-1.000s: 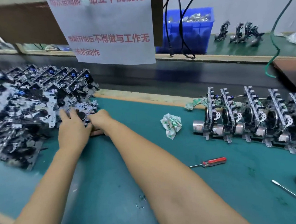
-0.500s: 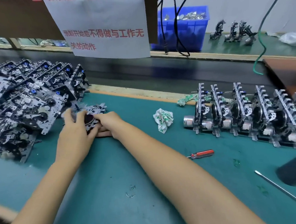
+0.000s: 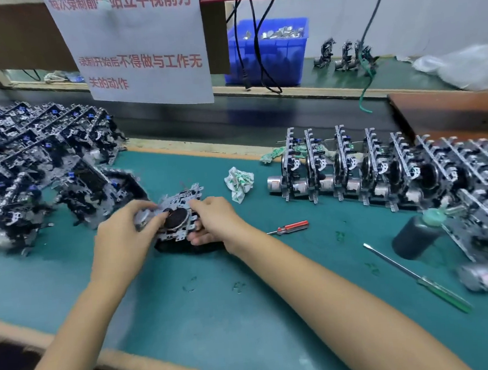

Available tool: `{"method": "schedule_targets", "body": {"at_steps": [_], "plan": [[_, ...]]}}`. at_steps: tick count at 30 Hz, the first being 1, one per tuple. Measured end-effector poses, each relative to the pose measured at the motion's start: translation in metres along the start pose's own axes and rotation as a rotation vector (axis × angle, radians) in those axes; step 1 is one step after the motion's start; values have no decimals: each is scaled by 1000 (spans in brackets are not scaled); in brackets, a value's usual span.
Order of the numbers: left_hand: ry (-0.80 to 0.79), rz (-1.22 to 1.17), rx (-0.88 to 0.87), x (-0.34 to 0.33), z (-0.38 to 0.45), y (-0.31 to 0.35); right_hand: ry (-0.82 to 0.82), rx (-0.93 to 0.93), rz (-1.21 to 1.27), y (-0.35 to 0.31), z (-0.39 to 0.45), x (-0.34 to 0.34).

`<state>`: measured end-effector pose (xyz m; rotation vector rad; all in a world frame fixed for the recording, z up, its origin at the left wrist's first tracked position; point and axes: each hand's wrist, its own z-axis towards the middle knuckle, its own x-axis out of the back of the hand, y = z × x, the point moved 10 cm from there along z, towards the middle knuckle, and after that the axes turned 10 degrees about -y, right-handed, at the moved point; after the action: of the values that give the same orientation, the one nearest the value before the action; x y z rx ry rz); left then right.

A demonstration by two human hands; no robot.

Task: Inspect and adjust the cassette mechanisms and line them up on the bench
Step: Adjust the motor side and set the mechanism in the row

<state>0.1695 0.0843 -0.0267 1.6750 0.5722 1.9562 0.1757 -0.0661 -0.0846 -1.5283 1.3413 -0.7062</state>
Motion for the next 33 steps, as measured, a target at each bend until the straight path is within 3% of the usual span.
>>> {"method": "schedule_targets", "body": {"at_steps": [2,4,11,15,20,25,30,33], "plan": [[-119,-193,-5,-13,1,5,93,87,-73,-10,-12,18],[-190,-228,-35,-23,3,15,163,132,-173,-16,-23,31],[-121,-242,-195,-29,-15,64,195,230,-134,-20,-68,60],[-196,-244,-405,-33,-33,113,143,288,-17,-11,-120,80],[-527,-179,-651,-81,-63,172,108,67,-4,41,-194,118],[-788,-115,-850,-143,-97,217,254,-109,-54,87,-250,156],[-912,-85,-948,-174,-112,241,445,-262,-383,102,-279,186],[-807,-82,-930,-175,-110,240,628,-213,-638,81,-293,206]]}}
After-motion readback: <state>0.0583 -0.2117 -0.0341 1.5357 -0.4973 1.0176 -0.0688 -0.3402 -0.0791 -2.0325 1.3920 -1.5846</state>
